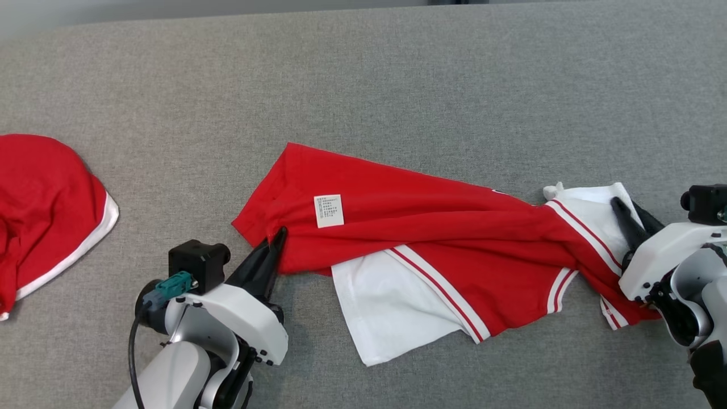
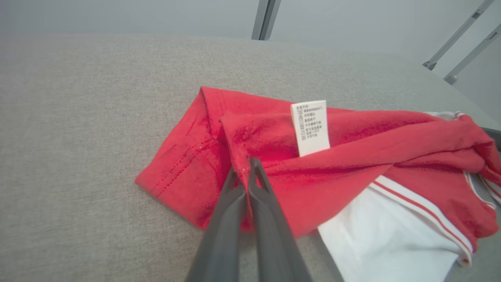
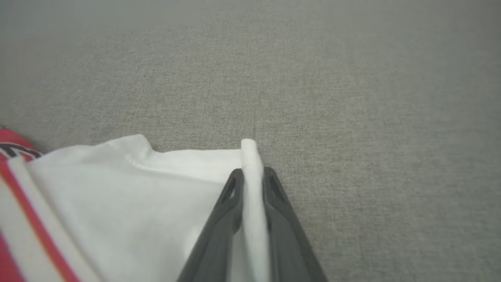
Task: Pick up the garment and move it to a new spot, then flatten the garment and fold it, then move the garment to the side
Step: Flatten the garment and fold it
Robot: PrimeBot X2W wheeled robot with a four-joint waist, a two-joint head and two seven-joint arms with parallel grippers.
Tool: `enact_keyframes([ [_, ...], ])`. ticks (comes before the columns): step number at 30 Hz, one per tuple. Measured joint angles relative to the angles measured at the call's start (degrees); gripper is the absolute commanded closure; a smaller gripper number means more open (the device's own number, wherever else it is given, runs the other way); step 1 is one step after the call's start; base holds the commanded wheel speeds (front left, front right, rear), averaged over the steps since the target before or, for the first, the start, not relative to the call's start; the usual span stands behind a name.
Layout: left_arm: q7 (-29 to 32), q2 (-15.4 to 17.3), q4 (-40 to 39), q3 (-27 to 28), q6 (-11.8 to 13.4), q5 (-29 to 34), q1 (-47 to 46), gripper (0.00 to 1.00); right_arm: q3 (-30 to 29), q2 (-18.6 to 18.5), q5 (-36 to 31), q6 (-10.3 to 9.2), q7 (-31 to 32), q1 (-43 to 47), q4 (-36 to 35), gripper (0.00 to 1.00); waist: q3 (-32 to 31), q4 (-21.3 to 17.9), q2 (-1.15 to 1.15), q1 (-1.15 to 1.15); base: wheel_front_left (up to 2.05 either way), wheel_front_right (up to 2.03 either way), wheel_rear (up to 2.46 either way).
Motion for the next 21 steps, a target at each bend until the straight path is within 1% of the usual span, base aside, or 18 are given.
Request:
enact_keyframes([
  [2, -0.5, 0.3, -0.9, 0.2, 0.1, 0.2, -0.1, 1.00, 1.0, -0.3, 1.4, 0.01, -1.8, 0.0, 0.4, 1.00, -0.4, -0.1, 0.00, 0.00, 0.00, 0.00, 0.00],
  [4, -0.7, 0.7, -2.1, 0.6, 0.4, 0.2, -0.2, 1.00, 0.8, -1.0, 2.2, 0.01, -5.1, -0.4, 0.2, 1.00, -1.0, -0.3, 0.00, 0.00, 0.00, 0.00, 0.00],
  [8, -0.9, 2.2, -5.5, 1.6, 1.0, 1.1, -1.9, 1.00, -1.9, -2.8, 2.4, 0.01, -12.4, -2.5, -2.0, 1.00, -2.6, -1.0, 0.00, 0.00, 0.00, 0.00, 0.00],
  [10, -0.8, 3.3, -7.1, 2.3, 1.1, 1.6, -3.0, 1.00, -3.3, -3.2, 1.9, 0.00, -14.4, -3.4, -4.1, 1.00, -3.4, -1.5, 0.00, 0.00, 0.00, 0.00, 0.00],
  [13, -0.3, 4.7, -10.0, 3.7, 1.5, 1.8, -5.1, 1.00, -5.9, -3.9, 0.2, 0.01, -15.8, -5.0, -9.1, 1.00, -4.8, -2.5, 0.00, 0.00, 0.00, 0.00, 0.00],
  [17, 0.3, 6.6, -13.1, 6.1, 2.1, 2.2, -8.3, 1.00, -10.3, -4.6, -2.6, 0.01, -16.2, -6.8, -17.6, 1.00, -6.5, -4.0, 0.00, 0.00, 0.00, 0.00, 0.00],
  [21, 0.7, 8.5, -16.3, 8.6, 3.1, 2.8, -11.8, 1.00, -14.5, -4.9, -5.2, 0.02, -12.5, -8.3, -26.7, 1.00, -7.9, -5.2, 0.00, 0.00, 0.00, 0.00, 0.00],
])
